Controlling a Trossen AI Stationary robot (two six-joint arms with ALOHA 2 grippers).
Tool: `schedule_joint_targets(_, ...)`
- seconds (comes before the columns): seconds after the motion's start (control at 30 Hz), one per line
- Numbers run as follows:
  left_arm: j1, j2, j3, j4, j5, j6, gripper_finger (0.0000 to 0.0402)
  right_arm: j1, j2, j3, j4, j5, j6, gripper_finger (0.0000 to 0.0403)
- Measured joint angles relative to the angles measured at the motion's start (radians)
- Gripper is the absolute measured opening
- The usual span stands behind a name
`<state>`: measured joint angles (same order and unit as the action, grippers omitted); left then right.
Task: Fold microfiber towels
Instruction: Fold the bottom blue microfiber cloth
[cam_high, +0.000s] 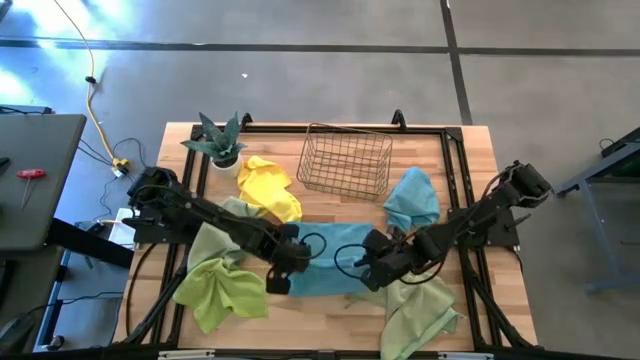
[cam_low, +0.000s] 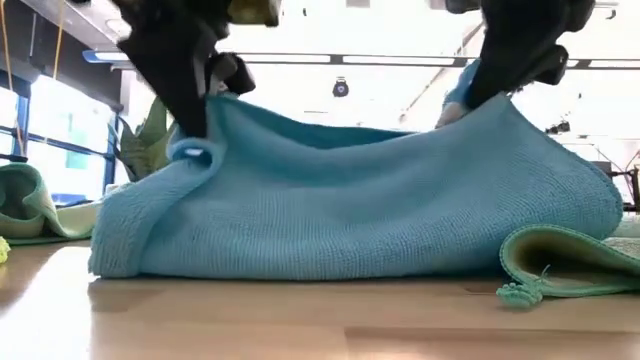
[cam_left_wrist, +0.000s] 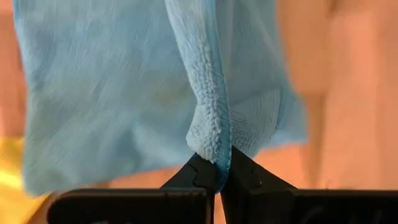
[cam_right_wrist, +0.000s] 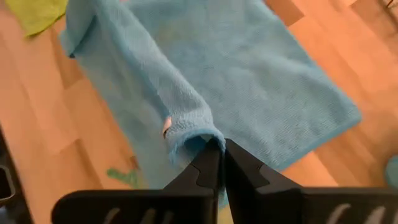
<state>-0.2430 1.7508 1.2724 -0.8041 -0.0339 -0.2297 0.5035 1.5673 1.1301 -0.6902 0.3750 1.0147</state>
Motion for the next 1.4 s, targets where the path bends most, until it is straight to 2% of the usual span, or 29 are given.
schedule_joint_targets(0.1, 0.033, 0.0, 0.0, -0.063, -0.009, 0.067, 0.0, -0.036, 0.0, 0.0, -0.023, -0.004, 0.015, 0.0015)
schedule_joint_targets(0.23, 0.084, 0.0, 0.0, -0.064, -0.011, 0.169, 0.0, -0.086, 0.008, 0.0, -0.03, -0.003, 0.032, 0.0016)
schedule_joint_targets(0.43, 0.147, 0.01, 0.0, -0.063, -0.004, 0.295, 0.0, -0.149, 0.084, 0.0, -0.036, -0.035, 0.039, 0.0016)
schedule_joint_targets(0.63, 0.203, 0.009, 0.0, -0.062, -0.002, 0.364, 0.0, -0.166, 0.14, 0.0, -0.05, -0.068, 0.043, 0.0016)
schedule_joint_targets(0.9, 0.246, 0.009, 0.0, -0.016, -0.002, 0.391, 0.0, -0.165, 0.132, 0.0, -0.184, -0.076, 0.11, 0.0016)
schedule_joint_targets(1.4, 0.252, 0.059, 0.001, -0.032, -0.003, 0.387, 0.0, -0.229, 0.131, 0.0, -0.145, -0.043, -0.004, 0.0016)
